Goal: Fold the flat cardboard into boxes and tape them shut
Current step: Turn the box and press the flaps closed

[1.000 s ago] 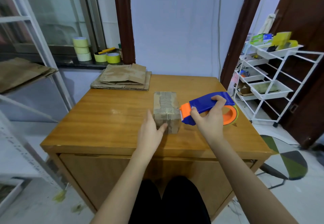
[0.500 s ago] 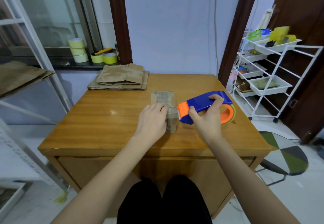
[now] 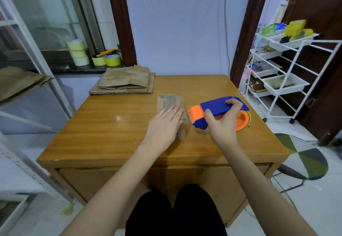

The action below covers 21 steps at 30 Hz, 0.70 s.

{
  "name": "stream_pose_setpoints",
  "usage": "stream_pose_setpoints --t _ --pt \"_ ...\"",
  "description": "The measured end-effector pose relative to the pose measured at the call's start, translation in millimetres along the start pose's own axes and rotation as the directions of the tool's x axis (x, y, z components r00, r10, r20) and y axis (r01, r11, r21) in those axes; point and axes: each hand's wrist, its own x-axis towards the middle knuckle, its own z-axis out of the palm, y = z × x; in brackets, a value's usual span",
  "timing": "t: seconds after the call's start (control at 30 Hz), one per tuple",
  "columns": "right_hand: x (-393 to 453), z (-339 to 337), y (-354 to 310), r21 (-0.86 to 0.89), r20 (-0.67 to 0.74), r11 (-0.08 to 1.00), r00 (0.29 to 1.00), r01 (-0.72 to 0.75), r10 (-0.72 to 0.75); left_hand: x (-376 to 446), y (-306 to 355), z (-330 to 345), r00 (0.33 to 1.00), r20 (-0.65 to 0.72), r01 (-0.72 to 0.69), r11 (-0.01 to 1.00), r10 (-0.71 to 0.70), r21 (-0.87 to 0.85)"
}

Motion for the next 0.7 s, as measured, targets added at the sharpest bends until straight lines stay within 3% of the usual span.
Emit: stream_pose_setpoints --t 0.43,0.6,0.7 --pt "21.4 -11.8 -3.7 0.068 -0.076 0.996 0.995 -0.052 0.058 -1.1 -2.5 3.1 0.996 -0.070 -0.051 0.997 0.056 0.062" --pt "25.3 -16.1 -8.1 -0.028 -0.054 1.000 0.999 0.003 -0.004 -1.6 -1.2 3.7 0.997 -0.064 -0.046 0.997 0.050 0.061" --pt "25.8 -13.2 -7.3 -0.207 0.027 0.978 0.999 0.027 -0.022 -1.6 -1.0 3.4 0.997 -0.065 -0.047 0.997 0.051 0.057"
